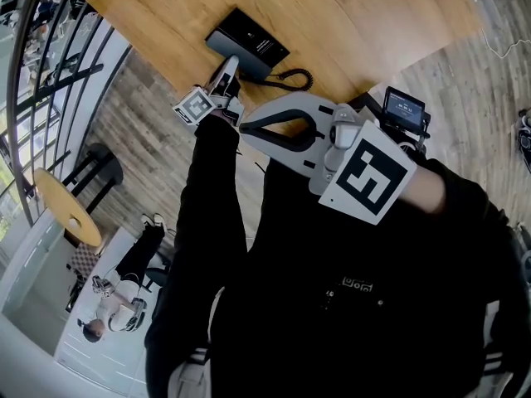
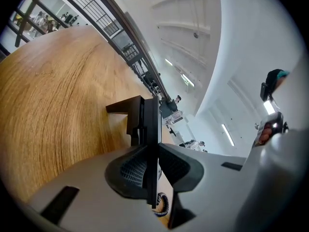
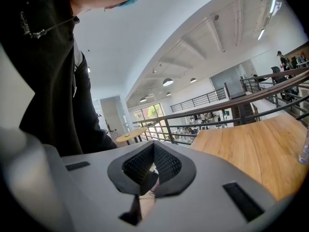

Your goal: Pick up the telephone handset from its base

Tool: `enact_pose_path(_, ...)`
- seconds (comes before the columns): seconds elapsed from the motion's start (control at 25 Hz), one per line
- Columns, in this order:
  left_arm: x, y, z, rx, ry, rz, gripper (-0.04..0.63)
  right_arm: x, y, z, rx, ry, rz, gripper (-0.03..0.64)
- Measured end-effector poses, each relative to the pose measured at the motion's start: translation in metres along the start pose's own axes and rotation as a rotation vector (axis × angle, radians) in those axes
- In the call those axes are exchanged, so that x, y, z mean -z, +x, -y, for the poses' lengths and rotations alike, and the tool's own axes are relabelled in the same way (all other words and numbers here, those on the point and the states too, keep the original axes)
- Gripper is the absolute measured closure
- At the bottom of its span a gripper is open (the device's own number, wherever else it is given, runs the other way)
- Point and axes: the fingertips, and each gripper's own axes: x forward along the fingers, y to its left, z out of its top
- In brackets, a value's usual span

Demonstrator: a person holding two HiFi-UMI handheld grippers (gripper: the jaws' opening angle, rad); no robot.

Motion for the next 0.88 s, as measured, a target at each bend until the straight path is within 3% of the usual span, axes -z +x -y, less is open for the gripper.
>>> enact_pose_path(0.12,-0.001,-0.003,0.006,0.019,0.012,0.02,0.518,0.0,0.0,-0.006,-0.001,-0.008,0.001,0.598)
enact_pose_path(0.36,0.001,-0.014,0.023,0.057,-0.103,0.094,0.519,-0.001,0.0,-0.026,-0.009,-0.036,0.006,0.598)
enact_pose_path(0.4,0.0,-0.017,0.028,0.063,-0.095,0.104,0.52,-0.002,0.001,-0.03,-0.012,-0.042,0.005,0.598)
enact_pose_path(0.52,-0.007,-0.028,0.043,0.058,0.025,0.111,0.52,-0.007,0.002,-0.04,-0.017,-0.058,0.016,0.598)
enact_pose_path(0.72,-0.005,-0.061,0.078,0.042,0.037,0.162,0.52,-0.013,0.004,-0.059,-0.03,-0.094,0.017,0.598)
enact_pose_path(0.88,-0.011,-0.091,0.123,0.023,0.157,0.189,0.52,-0.019,0.01,-0.074,-0.054,-0.113,0.03,0.598)
